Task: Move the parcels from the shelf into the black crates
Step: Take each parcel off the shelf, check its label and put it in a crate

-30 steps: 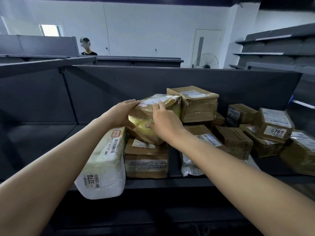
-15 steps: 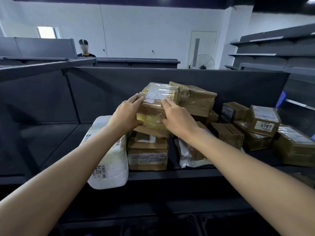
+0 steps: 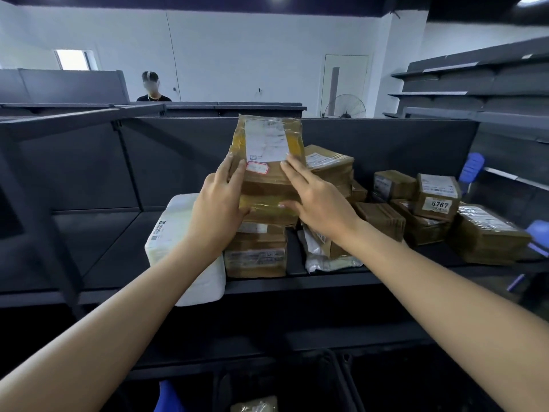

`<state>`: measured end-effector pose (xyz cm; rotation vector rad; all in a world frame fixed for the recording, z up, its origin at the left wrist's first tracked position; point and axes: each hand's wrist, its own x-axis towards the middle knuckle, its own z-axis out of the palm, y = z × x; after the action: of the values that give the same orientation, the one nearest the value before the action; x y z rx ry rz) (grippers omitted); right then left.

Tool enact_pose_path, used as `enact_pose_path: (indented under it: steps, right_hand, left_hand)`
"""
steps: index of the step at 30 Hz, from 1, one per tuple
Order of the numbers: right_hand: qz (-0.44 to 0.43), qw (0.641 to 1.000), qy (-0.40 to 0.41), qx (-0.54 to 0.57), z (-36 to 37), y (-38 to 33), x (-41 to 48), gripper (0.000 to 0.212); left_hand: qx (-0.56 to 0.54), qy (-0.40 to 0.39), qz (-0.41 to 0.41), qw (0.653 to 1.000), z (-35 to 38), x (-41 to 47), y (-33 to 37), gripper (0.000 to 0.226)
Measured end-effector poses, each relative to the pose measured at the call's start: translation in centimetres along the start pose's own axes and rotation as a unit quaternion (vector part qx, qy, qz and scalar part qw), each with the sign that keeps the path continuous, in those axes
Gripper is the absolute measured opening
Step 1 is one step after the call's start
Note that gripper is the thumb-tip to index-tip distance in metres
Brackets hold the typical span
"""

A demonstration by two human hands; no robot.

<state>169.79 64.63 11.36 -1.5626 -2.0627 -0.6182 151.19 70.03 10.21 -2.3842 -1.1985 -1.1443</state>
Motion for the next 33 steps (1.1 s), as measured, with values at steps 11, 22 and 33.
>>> enact_pose_path:
  steps: [11, 22, 33]
  right_hand:
    - [-0.043, 0.988, 0.139, 0.052, -0.2, -1.5, -9.2, 0.06]
    - [-0.082, 0.975, 0.194, 0.076, -1.4, 2.3, -19.5, 0.037]
    - [-0.113, 0.962, 0.224, 0.106, -3.5, 7.5, -29.3, 0.035]
  left_hand:
    - [-0.106, 0.022, -0.022, 0.994, -2.4, -8.5, 4.7, 0.073]
    - [-0.37, -0.018, -0.241, 0.897, -2.8, -12.9, 14.0, 0.074]
    - [-0.588, -0.211, -0.441, 0.644, 0.6, -15.2, 21.8, 0.066]
